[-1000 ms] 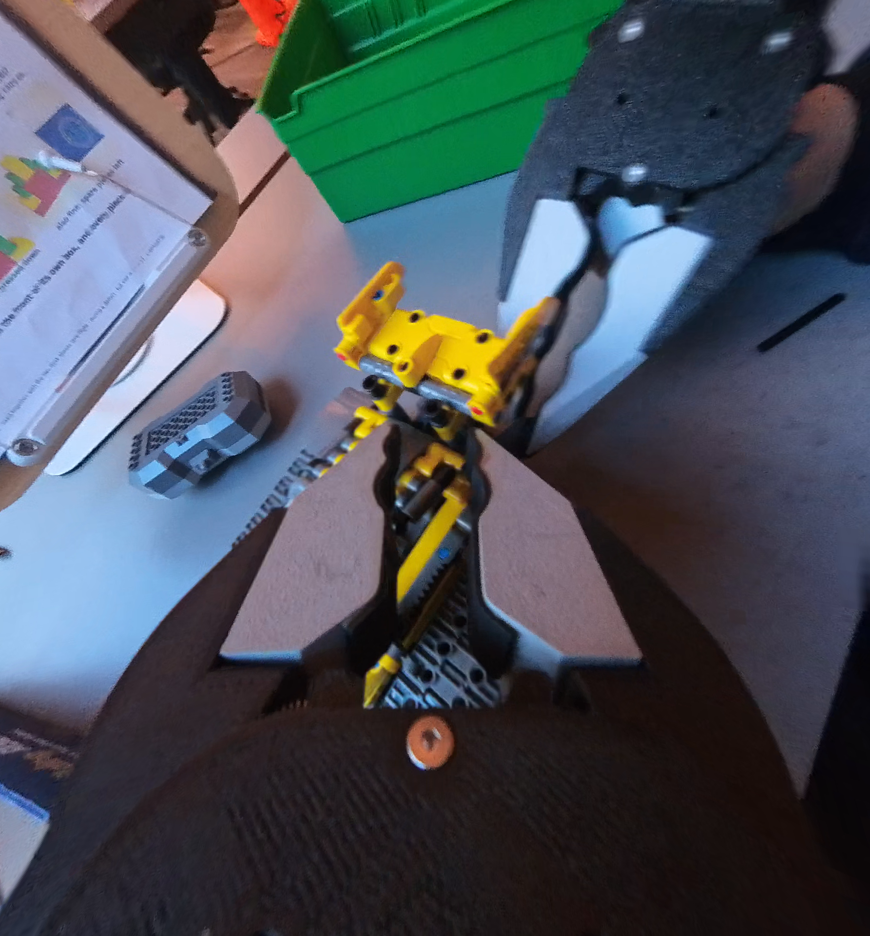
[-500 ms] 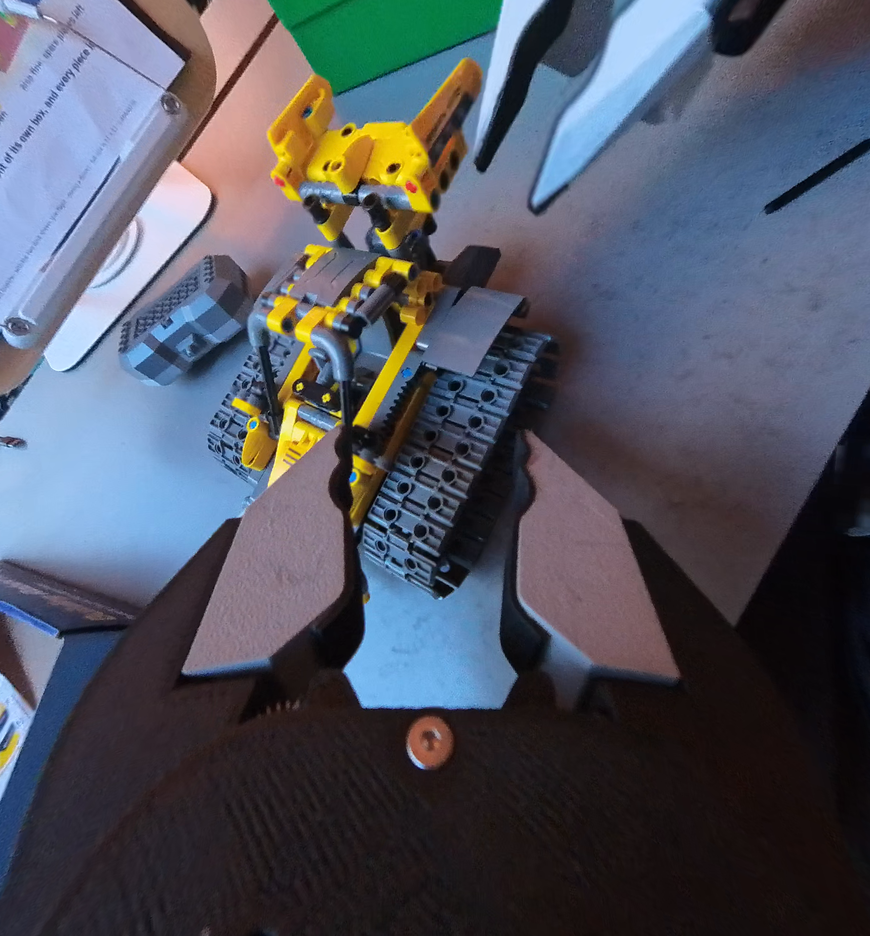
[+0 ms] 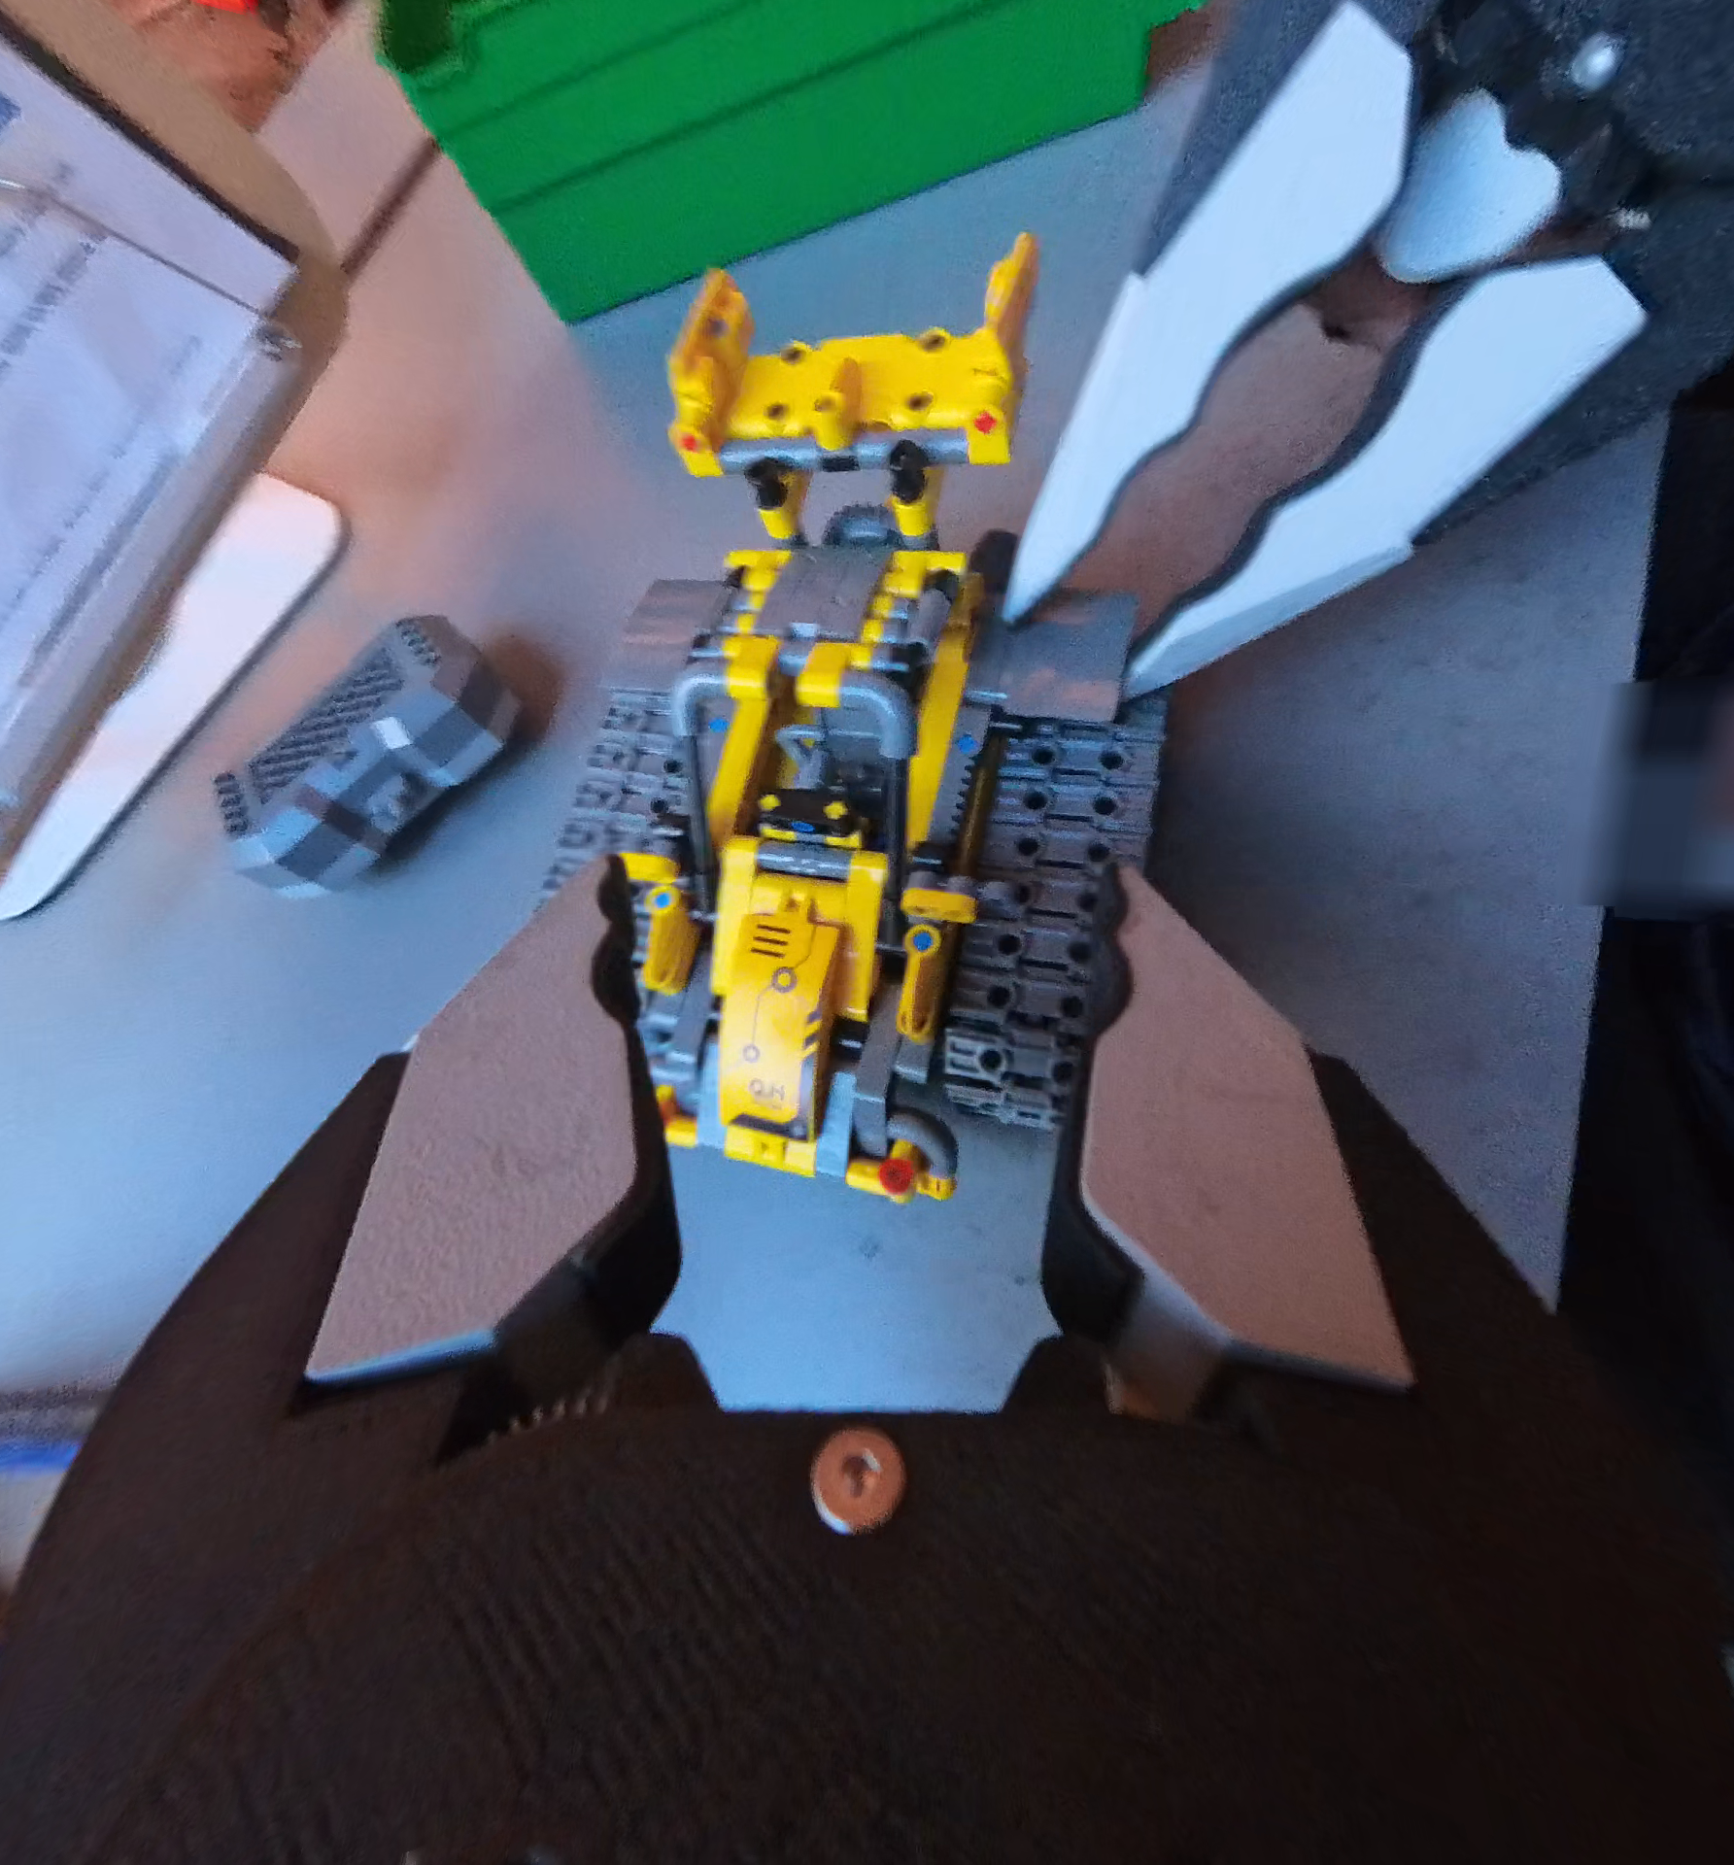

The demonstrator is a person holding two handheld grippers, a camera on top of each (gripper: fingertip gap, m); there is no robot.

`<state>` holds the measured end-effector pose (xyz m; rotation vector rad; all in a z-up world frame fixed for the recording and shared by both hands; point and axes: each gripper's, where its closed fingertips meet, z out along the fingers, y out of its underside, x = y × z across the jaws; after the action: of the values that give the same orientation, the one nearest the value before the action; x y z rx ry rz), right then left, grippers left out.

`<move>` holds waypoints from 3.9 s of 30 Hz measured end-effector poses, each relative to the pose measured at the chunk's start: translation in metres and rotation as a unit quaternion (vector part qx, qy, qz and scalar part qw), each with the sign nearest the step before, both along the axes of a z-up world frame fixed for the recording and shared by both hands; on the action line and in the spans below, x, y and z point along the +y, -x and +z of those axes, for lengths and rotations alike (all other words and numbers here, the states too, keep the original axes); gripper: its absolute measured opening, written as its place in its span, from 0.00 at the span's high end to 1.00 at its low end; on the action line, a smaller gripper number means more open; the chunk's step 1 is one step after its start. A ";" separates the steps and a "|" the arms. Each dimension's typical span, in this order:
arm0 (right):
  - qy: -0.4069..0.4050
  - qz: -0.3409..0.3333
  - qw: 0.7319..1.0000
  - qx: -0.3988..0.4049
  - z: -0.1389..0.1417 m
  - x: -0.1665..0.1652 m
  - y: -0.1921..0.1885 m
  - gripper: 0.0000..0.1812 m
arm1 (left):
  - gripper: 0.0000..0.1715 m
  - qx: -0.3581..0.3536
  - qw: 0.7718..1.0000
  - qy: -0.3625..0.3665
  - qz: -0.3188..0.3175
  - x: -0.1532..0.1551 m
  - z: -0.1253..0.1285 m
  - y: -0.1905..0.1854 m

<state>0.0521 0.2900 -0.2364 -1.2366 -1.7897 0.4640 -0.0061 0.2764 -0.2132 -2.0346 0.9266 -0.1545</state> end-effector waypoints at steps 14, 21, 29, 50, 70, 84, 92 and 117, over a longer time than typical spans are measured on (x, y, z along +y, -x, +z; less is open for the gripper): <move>-0.015 -0.040 0.998 0.056 0.013 0.032 -0.005 0.98 | 0.45 0.036 0.999 0.020 0.030 0.033 -0.037 -0.028; 0.100 0.000 0.991 0.089 0.024 0.026 -0.009 1.00 | 0.60 0.037 0.999 -0.019 0.031 0.031 -0.028 -0.036; 0.209 -0.014 0.974 0.092 0.018 0.034 -0.012 1.00 | 0.69 0.080 0.994 -0.039 0.058 0.034 -0.020 -0.039; 0.018 0.010 1.000 -0.010 -0.003 0.064 -0.017 0.88 | 0.81 0.031 0.998 0.001 0.052 0.073 -0.022 -0.038; 0.288 -0.089 0.938 0.169 0.027 0.101 -0.011 1.00 | 0.98 0.006 0.992 -0.034 0.121 0.072 -0.020 -0.031; 0.285 -0.099 0.953 0.036 0.013 0.071 0.002 0.59 | 0.97 -0.061 0.990 -0.029 0.127 0.058 -0.015 -0.036; 0.339 -0.079 0.936 -0.052 -0.020 0.056 0.014 0.69 | 0.95 -0.027 0.992 -0.011 0.124 0.058 -0.018 -0.035; 0.467 0.009 0.884 0.036 -0.011 0.050 0.004 0.69 | 0.96 -0.072 0.991 -0.076 0.086 0.055 -0.013 -0.049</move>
<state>0.0477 0.3395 -0.2469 -1.7895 -1.5206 1.4777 0.0430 0.3314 -0.2263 -1.9224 0.6507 -0.1313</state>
